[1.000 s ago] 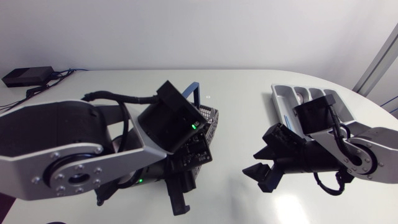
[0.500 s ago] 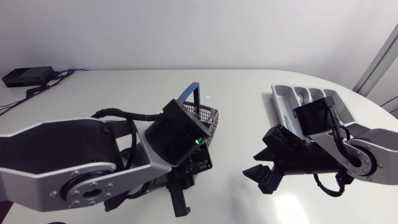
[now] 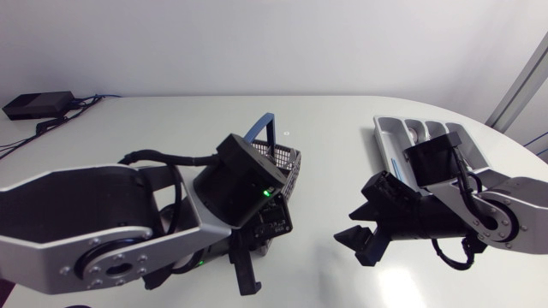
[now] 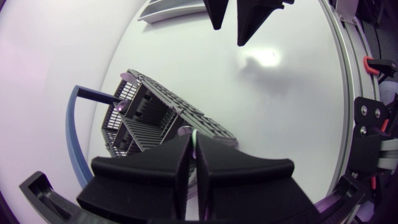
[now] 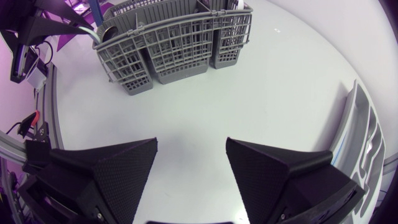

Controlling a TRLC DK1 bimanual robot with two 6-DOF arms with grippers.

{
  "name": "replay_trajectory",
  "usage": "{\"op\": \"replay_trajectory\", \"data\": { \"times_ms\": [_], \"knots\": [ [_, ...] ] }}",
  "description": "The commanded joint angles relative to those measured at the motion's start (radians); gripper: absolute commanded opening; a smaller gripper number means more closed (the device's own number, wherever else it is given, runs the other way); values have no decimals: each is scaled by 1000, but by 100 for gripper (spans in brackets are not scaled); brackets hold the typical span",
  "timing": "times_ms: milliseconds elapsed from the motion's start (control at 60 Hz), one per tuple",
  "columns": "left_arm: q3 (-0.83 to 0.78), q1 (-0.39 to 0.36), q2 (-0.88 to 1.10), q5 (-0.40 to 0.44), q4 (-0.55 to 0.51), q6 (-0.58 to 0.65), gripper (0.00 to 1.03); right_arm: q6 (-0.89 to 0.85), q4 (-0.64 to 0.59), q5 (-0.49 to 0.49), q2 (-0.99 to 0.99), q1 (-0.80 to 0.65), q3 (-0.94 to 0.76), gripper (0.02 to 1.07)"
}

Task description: Unload the cutlery basket into the drawer organizer.

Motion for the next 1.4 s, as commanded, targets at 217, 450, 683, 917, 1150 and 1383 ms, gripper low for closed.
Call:
{"op": "replay_trajectory", "data": {
  "times_ms": [217, 450, 683, 917, 1150, 1383],
  "knots": [
    [15, 17, -122, -32, -8, 78, 4, -12, 17, -3, 20, 16, -28, 82],
    [68, 32, -213, -33, -50, 95, 4, 2, 22, -3, -33, 19, -23, 82],
    [147, 60, -256, -21, -43, 41, 4, 65, 8, -3, -201, 50, 20, 82],
    [210, 120, -197, 86, -17, -94, 4, 129, 43, 49, -275, 145, 81, 82],
    [287, 138, -69, 146, -25, -215, 4, 152, 154, 228, -191, 287, 132, 82],
    [350, 166, 30, 204, -37, -337, 3, 116, 310, 417, -114, 404, 123, 82]
  ]
}}
